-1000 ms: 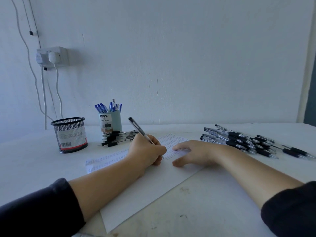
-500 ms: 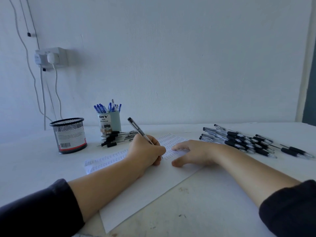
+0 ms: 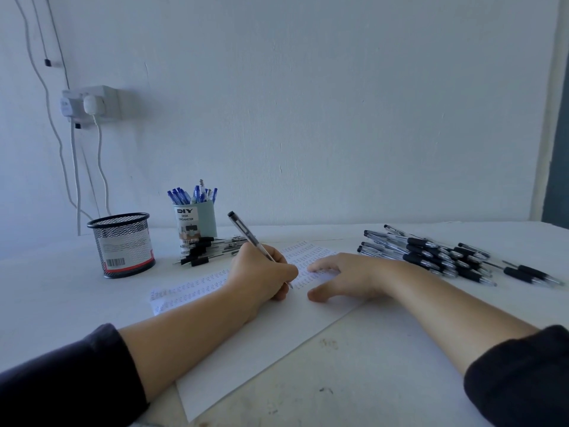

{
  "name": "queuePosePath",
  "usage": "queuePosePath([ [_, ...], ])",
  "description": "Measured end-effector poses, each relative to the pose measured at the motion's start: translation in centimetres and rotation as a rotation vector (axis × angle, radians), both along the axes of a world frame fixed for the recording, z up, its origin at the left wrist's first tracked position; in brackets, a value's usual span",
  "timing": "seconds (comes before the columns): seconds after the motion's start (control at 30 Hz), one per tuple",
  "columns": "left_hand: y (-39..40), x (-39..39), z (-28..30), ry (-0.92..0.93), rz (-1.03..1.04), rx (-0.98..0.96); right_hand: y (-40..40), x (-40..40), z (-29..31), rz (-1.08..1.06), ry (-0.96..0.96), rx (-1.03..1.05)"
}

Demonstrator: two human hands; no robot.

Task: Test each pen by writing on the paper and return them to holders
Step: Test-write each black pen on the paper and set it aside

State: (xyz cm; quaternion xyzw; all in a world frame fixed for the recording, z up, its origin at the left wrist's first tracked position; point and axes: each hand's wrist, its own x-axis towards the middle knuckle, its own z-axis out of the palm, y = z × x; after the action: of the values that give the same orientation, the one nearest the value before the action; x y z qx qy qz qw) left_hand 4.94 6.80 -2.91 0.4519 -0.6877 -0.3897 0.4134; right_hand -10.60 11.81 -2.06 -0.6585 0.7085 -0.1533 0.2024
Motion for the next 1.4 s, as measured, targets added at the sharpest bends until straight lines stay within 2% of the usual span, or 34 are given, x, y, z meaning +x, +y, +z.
queuePosePath([
  [1.4, 0.08, -0.09, -0.15, -0.014, -0.023, -0.026, -0.40, -0.31, -0.30, 0.003, -0.015, 0.002],
])
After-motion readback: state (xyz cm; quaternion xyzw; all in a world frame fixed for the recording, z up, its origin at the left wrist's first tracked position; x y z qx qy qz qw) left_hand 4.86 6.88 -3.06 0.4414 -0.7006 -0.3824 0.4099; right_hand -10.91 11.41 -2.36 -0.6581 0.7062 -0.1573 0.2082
